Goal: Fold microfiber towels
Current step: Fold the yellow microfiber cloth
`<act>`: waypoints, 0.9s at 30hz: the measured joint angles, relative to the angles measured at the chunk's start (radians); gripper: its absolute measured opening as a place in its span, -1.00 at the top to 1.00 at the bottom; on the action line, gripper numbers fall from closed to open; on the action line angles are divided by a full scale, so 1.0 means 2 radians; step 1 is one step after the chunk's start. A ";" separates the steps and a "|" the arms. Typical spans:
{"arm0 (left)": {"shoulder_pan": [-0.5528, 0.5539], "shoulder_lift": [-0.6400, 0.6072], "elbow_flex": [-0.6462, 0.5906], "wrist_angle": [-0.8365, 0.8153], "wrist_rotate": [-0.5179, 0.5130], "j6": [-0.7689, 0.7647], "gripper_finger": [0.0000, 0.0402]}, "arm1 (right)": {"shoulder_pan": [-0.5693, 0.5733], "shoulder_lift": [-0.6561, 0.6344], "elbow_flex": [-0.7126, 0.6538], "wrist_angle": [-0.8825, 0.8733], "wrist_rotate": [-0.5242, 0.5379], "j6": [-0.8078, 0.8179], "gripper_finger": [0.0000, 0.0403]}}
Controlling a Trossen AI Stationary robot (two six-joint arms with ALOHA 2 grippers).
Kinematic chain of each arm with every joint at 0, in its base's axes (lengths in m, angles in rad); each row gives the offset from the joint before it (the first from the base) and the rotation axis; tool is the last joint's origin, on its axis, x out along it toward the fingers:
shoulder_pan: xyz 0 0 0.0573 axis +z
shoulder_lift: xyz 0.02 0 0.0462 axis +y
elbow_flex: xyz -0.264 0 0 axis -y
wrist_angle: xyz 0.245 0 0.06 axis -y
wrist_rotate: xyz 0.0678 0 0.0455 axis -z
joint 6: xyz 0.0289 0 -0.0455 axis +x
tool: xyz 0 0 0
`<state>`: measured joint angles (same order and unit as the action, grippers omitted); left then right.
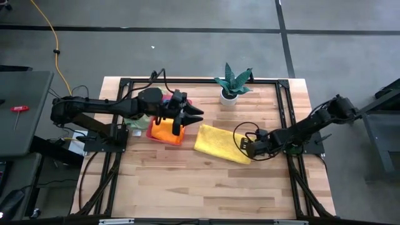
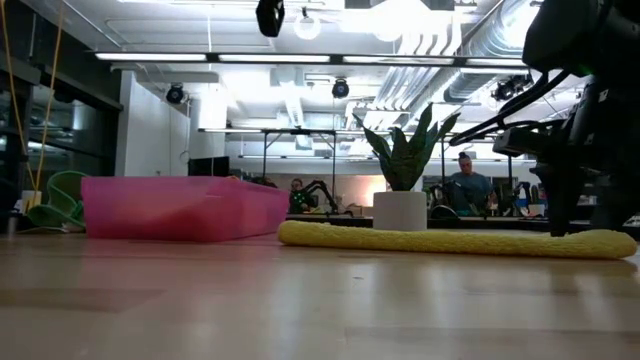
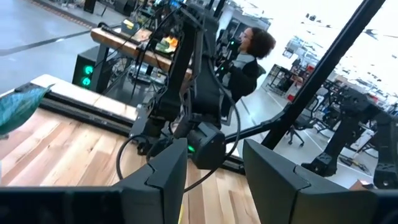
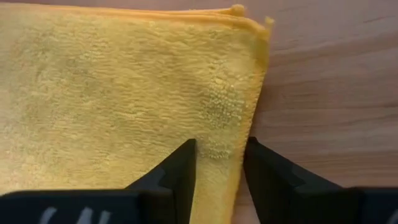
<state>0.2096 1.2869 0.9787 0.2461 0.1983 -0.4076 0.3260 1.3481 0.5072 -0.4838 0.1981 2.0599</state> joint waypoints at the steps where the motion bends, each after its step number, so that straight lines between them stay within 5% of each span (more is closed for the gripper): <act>1: 0.000 0.000 0.000 -0.005 0.000 0.000 0.28 | 0.000 0.003 0.001 0.002 0.002 0.002 0.41; 12: 0.000 0.000 0.000 -0.013 0.000 -0.004 0.28 | 0.002 0.000 -0.001 -0.029 0.006 -0.056 0.96; 22: 0.000 -0.002 0.000 -0.012 0.000 -0.021 0.28 | 0.032 -0.118 -0.004 -0.222 -0.044 -0.131 0.99; 27: 0.000 -0.002 0.000 -0.006 -0.004 -0.027 0.28 | 0.040 -0.171 0.000 -0.228 -0.048 -0.140 1.00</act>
<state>0.2092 1.2819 0.9787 0.2337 0.1904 -0.4608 0.4061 1.0069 0.5081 -0.9390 0.1015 1.7792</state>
